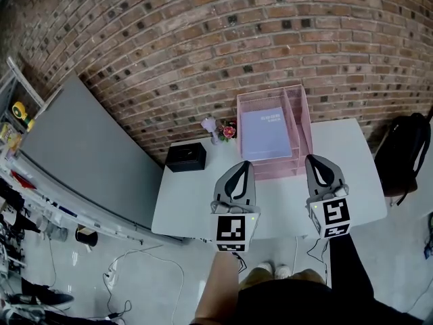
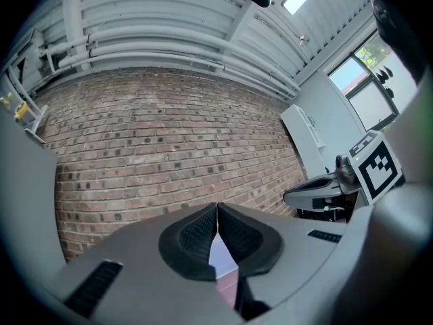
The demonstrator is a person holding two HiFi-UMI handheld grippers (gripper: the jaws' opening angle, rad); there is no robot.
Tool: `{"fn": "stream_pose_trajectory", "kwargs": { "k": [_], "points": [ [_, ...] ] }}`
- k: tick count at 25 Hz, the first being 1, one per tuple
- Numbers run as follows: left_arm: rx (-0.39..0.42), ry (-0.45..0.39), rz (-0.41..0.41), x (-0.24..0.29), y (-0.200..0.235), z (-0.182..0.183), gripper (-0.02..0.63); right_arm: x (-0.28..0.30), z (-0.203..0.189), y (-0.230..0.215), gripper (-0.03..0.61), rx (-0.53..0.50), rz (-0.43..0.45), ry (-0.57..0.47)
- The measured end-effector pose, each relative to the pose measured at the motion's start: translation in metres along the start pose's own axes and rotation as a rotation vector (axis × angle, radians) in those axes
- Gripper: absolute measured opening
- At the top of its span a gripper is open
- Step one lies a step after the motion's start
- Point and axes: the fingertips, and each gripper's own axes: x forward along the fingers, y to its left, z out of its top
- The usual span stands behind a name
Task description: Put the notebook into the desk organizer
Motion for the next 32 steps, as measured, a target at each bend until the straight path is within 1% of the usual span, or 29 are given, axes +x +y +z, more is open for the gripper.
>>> {"fn": "stream_pose_trajectory", "kwargs": {
  "k": [11, 17, 32],
  "points": [
    [-0.004, 0.012, -0.009, 0.006, -0.003, -0.007, 0.017, -0.001, -0.004, -0.003, 0.021, 0.021, 0.006, 0.006],
    [-0.008, 0.012, -0.014, 0.006, -0.005, -0.007, 0.017, -0.002, -0.007, 0.002, 0.020, -0.024, 0.031, 0.036],
    [-0.003, 0.011, -0.005, 0.004, 0.001, -0.008, 0.017, 0.001, -0.006, 0.007, 0.020, -0.038, 0.035, 0.038]
  ]
}}
